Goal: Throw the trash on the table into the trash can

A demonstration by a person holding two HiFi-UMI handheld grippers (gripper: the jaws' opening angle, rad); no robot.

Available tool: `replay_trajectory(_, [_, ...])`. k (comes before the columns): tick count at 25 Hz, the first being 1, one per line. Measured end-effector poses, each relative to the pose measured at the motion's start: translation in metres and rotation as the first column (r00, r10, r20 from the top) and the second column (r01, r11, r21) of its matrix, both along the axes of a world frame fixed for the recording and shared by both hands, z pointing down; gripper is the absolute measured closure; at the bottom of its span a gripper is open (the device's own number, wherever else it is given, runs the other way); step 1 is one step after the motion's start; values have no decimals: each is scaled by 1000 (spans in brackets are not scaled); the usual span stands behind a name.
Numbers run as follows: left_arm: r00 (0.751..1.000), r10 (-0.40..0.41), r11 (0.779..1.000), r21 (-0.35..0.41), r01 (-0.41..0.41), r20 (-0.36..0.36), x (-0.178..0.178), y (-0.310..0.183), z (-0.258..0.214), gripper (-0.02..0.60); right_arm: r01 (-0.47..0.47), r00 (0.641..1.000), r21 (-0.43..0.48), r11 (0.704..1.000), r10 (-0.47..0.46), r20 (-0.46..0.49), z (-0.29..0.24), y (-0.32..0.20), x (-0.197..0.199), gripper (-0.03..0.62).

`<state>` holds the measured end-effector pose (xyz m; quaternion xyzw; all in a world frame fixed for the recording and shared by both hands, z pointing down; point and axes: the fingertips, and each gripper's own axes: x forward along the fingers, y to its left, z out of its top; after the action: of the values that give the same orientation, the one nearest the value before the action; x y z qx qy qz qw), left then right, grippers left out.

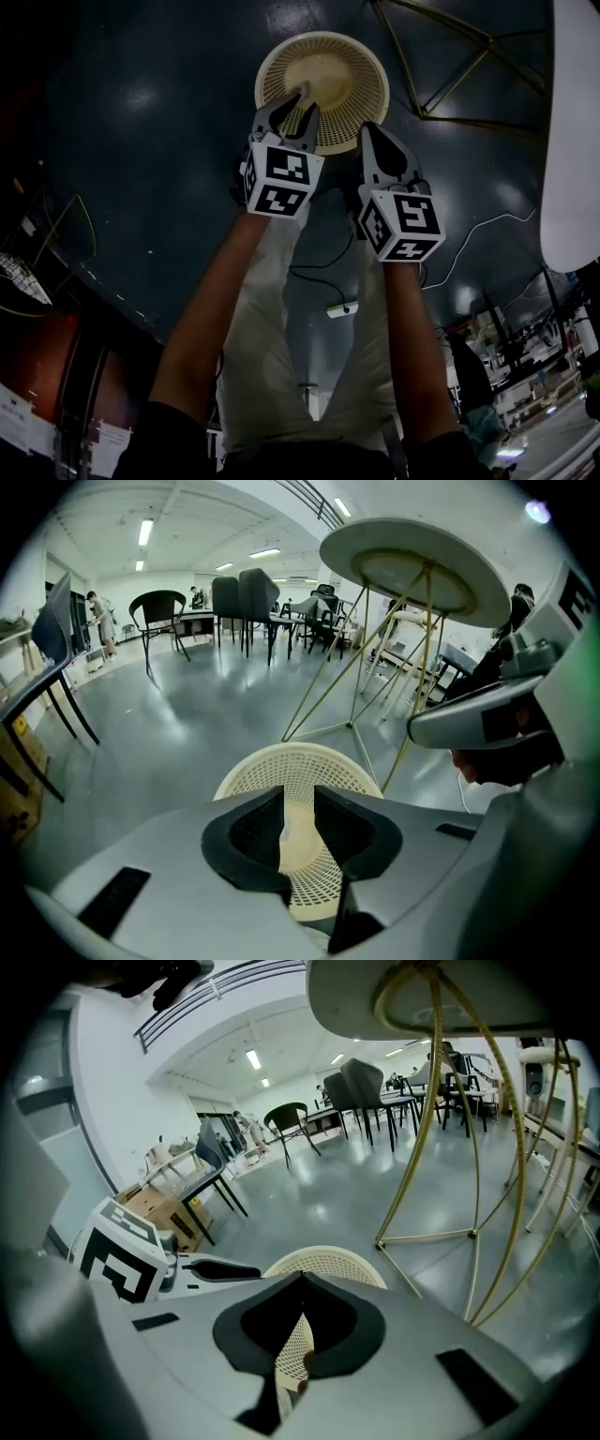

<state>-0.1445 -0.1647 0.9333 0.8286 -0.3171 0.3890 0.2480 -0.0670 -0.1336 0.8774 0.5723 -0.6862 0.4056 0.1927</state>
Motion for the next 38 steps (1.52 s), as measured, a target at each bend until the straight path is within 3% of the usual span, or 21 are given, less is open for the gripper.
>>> replay_trajectory(11, [1000,6,1000,-14,-6,-24,11,-3,-13,489,7,1000,13,1000,-7,-4,-10,-9,6,576])
replay_trajectory(22, [999,-10,999,34,11,-34,11,-9,-76,563,44,999,72,996,-43,-12,-66,-25,6,576])
replay_trajectory(32, [995,-39,999,26,42,-97,5,8,-151,566,83,997,91,992,-82,-14,-128,-18,0,576])
replay_trajectory(38, [988,-48,996,70,59,-145,19,2,-214,566,84,996,120,989,-82,-18,-173,-15,6,576])
